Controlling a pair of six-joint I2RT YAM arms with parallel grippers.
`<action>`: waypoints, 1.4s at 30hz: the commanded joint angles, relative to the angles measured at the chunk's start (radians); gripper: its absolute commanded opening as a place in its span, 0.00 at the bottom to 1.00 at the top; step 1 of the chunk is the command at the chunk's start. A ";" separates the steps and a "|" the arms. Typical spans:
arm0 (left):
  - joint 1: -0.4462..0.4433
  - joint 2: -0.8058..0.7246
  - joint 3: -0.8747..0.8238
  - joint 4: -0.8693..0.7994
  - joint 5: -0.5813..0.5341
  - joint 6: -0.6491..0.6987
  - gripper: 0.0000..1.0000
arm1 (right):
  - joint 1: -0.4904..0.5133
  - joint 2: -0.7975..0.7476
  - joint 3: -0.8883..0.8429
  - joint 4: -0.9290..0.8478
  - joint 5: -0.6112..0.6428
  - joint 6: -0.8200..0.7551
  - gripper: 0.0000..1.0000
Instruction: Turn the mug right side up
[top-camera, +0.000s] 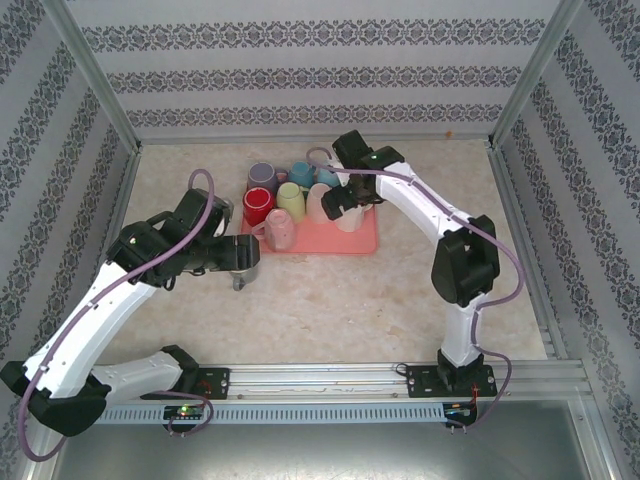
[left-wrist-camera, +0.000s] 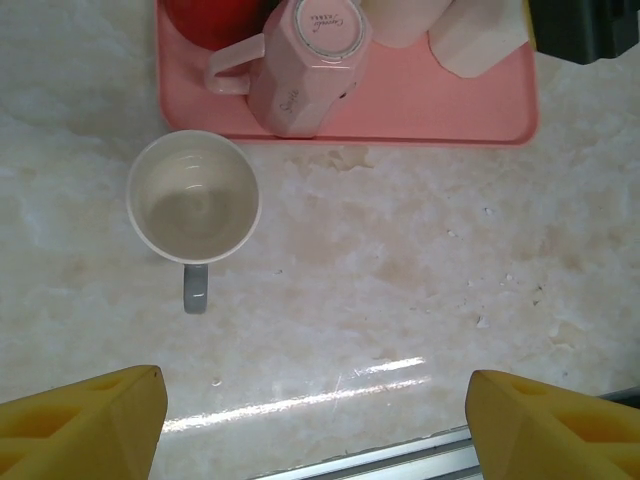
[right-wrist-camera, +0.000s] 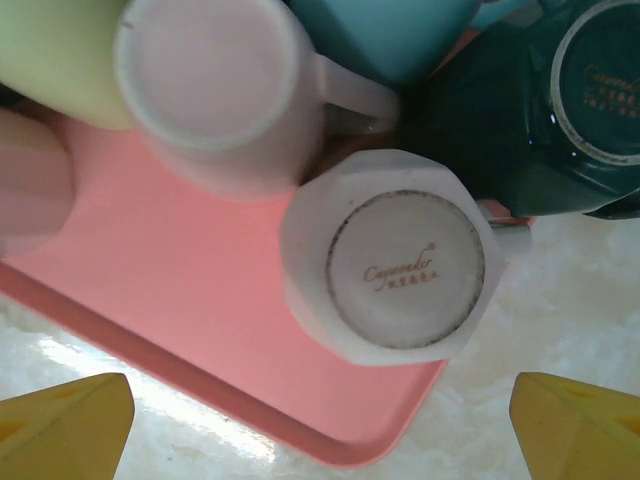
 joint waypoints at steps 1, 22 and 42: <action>0.014 -0.001 -0.027 -0.018 0.014 0.023 0.79 | -0.014 0.050 0.073 -0.031 0.043 -0.014 0.96; 0.028 0.019 -0.030 -0.045 -0.007 0.128 0.79 | -0.016 0.219 0.170 -0.040 0.067 0.044 0.80; 0.029 -0.054 -0.111 0.195 0.091 0.113 0.78 | -0.132 -0.245 -0.107 0.022 -0.239 0.702 0.46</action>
